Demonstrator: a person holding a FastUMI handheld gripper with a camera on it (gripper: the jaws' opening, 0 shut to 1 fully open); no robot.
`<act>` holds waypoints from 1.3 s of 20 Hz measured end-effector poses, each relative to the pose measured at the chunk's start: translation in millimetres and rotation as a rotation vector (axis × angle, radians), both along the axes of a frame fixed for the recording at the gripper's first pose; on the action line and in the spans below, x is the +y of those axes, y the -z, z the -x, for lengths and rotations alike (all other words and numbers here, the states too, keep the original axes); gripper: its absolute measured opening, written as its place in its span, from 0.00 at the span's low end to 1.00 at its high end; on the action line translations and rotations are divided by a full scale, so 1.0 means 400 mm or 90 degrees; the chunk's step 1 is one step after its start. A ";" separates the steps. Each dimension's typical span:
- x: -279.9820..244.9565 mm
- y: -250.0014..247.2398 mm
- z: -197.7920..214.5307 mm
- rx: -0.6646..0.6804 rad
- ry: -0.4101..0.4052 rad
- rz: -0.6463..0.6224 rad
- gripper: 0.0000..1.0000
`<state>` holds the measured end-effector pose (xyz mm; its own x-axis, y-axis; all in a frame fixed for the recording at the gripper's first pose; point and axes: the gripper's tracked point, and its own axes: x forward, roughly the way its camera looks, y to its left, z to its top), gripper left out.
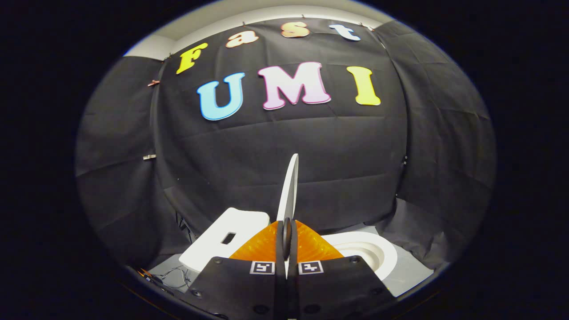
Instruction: Open the toilet lid.
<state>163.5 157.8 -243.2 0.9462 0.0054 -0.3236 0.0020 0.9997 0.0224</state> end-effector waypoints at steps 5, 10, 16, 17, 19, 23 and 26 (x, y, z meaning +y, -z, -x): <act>0.137 0.011 -0.021 -0.001 -0.040 0.070 0.05; 0.240 0.032 -0.020 0.004 -0.074 0.118 0.05; 0.340 0.056 -0.028 0.010 -0.116 0.161 0.05; 0.346 0.058 -0.024 0.010 -0.118 0.169 0.05; 0.360 0.058 -0.029 0.011 -0.123 0.171 0.05; 0.378 0.056 -0.030 0.008 -0.133 0.204 0.05; 0.390 0.062 -0.023 0.018 -0.159 0.162 0.14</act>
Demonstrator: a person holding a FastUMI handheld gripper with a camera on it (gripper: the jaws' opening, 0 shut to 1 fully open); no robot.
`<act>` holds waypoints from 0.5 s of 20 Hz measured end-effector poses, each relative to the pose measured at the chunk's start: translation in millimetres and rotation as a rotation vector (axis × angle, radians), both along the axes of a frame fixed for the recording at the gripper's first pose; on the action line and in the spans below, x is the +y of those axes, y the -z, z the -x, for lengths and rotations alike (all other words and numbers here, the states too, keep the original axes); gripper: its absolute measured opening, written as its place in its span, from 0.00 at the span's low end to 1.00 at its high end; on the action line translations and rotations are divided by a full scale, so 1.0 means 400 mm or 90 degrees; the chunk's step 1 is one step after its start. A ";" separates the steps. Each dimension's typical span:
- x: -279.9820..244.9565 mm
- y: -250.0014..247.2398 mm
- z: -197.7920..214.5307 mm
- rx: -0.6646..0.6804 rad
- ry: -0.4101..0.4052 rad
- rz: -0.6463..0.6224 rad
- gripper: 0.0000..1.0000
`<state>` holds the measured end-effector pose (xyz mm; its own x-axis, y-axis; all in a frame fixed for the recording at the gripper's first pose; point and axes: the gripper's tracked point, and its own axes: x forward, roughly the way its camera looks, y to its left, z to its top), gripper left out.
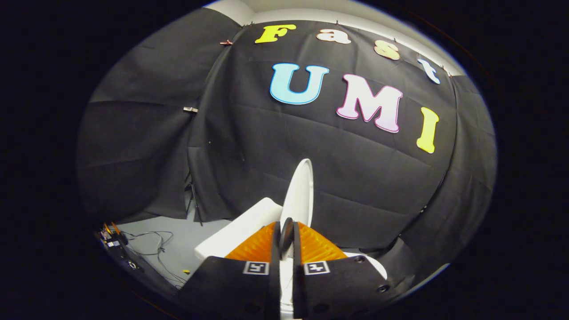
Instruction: Open the toilet lid.
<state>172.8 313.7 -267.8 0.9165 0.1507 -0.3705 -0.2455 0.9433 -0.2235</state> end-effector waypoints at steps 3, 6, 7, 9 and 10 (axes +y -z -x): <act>0.011 -0.013 0.017 0.018 -0.024 -0.055 0.66; -0.005 -0.063 0.033 0.002 -0.035 -0.069 0.99; -0.012 -0.087 0.043 -0.007 -0.038 -0.074 0.99; -0.036 -0.144 0.060 -0.028 -0.044 -0.081 0.99; -0.054 -0.174 0.071 -0.039 -0.044 -0.084 1.00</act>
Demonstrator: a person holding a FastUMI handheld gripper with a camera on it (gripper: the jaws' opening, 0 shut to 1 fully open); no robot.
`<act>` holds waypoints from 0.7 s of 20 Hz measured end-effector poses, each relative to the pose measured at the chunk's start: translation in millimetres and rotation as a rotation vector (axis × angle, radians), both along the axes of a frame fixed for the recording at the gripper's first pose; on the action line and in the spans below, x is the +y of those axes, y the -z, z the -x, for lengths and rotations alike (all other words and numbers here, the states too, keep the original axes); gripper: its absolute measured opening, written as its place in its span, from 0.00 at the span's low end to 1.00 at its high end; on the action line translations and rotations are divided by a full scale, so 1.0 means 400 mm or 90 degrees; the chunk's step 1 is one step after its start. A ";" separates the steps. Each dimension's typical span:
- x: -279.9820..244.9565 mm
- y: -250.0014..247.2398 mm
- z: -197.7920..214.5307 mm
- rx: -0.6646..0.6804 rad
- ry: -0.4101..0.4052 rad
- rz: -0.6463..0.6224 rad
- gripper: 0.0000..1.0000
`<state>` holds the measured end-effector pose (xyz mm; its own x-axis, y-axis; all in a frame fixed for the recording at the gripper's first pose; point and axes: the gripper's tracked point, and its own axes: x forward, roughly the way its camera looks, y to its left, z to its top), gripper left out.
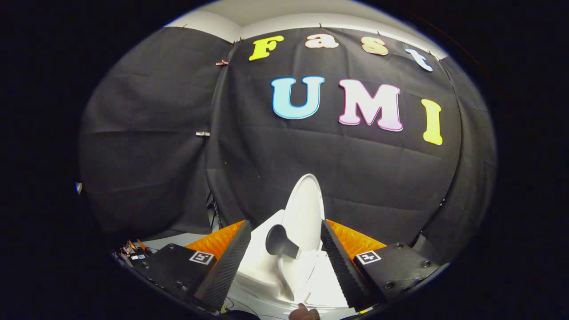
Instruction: Open the toilet lid.
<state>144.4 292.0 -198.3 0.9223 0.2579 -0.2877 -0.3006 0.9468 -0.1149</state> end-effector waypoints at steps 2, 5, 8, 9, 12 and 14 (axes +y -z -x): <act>-0.034 -0.057 0.026 -0.020 -0.002 -0.005 0.99; -0.087 -0.144 0.071 -0.043 -0.016 -0.021 0.99; -0.171 -0.227 0.113 -0.064 -0.012 -0.039 0.99; -0.202 -0.250 0.127 -0.071 -0.009 -0.044 0.99; -0.307 -0.316 0.179 -0.099 0.013 -0.045 0.99; -0.381 -0.354 0.213 -0.116 0.034 -0.042 0.99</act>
